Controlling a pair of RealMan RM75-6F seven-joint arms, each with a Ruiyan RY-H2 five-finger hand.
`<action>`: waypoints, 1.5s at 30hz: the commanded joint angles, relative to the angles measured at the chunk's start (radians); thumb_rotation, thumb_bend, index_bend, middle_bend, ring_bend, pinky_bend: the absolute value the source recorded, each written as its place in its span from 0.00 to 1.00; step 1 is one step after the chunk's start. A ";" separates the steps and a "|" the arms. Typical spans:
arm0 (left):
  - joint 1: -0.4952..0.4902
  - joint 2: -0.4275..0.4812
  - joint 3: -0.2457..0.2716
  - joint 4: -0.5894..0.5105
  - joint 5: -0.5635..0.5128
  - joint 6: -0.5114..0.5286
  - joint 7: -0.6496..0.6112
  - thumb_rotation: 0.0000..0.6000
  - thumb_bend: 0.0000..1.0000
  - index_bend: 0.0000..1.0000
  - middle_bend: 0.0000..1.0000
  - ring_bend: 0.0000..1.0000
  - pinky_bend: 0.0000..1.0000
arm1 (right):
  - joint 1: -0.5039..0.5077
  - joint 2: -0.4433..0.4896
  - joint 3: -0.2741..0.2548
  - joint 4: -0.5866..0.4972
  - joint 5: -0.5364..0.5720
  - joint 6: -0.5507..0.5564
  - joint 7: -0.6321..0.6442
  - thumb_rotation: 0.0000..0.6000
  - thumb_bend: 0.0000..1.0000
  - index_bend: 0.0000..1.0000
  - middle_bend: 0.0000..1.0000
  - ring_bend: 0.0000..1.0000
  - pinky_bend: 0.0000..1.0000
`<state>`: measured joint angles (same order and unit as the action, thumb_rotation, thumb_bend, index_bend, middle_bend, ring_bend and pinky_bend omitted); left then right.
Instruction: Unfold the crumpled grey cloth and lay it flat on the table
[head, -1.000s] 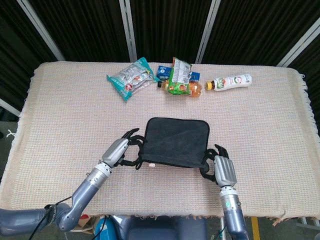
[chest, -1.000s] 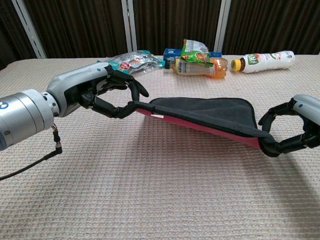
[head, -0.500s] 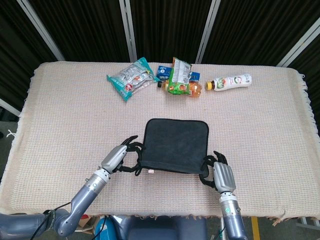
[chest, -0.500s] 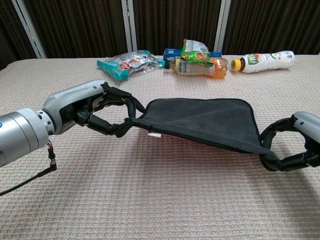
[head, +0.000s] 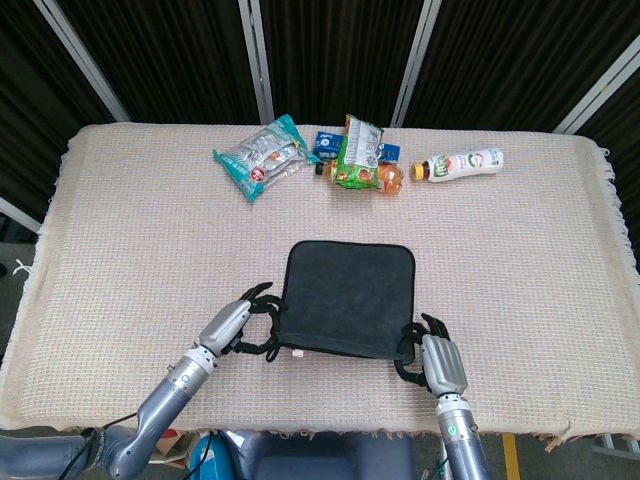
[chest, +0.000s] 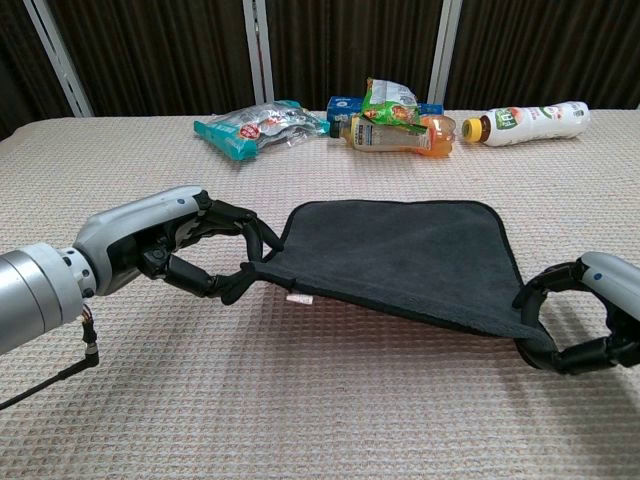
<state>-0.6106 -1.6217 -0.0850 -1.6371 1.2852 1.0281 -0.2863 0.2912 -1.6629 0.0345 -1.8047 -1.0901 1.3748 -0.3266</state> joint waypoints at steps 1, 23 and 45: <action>0.004 -0.003 0.004 0.003 0.000 -0.007 -0.005 1.00 0.57 0.56 0.28 0.03 0.04 | -0.005 -0.004 -0.004 0.003 -0.005 -0.004 0.000 1.00 0.60 0.69 0.32 0.09 0.08; -0.004 0.037 0.024 0.026 0.027 -0.117 -0.060 1.00 0.34 0.43 0.22 0.03 0.04 | -0.026 0.004 -0.034 0.002 -0.019 -0.062 -0.039 1.00 0.56 0.16 0.18 0.00 0.04; 0.046 0.156 -0.068 -0.071 0.034 -0.007 -0.164 1.00 0.22 0.36 0.20 0.02 0.04 | -0.055 0.136 0.000 -0.090 -0.133 0.009 -0.011 1.00 0.46 0.04 0.09 0.00 0.02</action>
<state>-0.5761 -1.4805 -0.1392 -1.6952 1.3202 1.0024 -0.4387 0.2392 -1.5424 0.0241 -1.8854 -1.2199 1.3813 -0.3534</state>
